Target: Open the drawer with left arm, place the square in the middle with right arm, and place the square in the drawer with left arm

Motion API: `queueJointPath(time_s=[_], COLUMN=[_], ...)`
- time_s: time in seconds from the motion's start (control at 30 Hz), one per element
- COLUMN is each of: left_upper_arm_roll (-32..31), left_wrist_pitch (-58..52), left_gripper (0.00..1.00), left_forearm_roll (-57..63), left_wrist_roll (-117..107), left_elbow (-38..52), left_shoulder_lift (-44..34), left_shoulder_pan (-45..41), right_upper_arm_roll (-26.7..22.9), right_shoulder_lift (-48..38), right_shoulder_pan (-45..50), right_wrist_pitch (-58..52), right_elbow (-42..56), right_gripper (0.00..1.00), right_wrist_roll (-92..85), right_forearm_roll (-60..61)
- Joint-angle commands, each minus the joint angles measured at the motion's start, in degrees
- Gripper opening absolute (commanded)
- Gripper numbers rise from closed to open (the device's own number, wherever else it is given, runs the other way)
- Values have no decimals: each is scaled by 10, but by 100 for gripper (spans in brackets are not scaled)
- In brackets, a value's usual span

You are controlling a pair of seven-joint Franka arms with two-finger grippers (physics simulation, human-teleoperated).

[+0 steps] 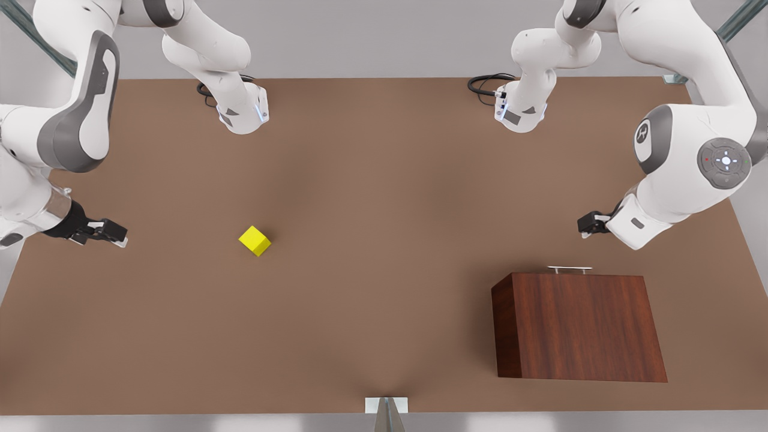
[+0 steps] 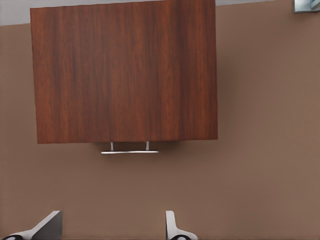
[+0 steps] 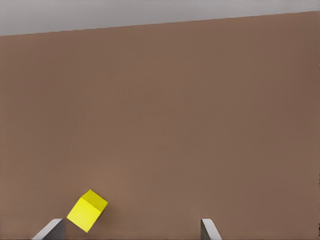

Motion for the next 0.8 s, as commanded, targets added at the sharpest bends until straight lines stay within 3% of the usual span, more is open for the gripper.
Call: queueJointPath(time_s=[0.0,0.03,0.2,0.23,0.27,0.33,0.43,0.53,0.6,0.77], left_upper_arm_roll=[0,0,0,1,2,3,8,23,25,30], left_wrist_pitch=[0,7,213,248,296,402,458,521,598,650], left_gripper=[100,100,100,100,100,100,100,100,100,100], left_forearm_roll=[4,3,-6,-7,-19,-43,-68,-112,-159,-186], left_wrist_roll=[0,-4,-377,-436,-511,-623,-712,-737,-737,-737], left_elbow=[0,-1,-264,-312,-363,-442,-468,-509,-568,-574], left_shoulder_lift=[0,0,-142,-169,-187,-212,-201,-203,-200,-153], left_shoulder_pan=[0,0,0,0,-1,0,0,0,0,1], right_upper_arm_roll=[0,3,13,14,14,17,35,37,36,30], right_shoulder_lift=[0,0,-3,-18,-56,-63,-56,-15,21,80], right_shoulder_pan=[-2,3,64,76,104,146,165,178,178,176], right_wrist_pitch=[0,1,8,37,134,203,323,362,407,456], right_elbow=[0,1,-70,-101,-203,-256,-342,-409,-431,-433], right_gripper=[100,100,100,100,100,100,100,100,100,100], right_wrist_roll=[0,6,-4,-14,-31,-50,-169,-267,-280,-345], right_forearm_roll=[0,-2,2,2,2,1,1,-5,-3,-6])
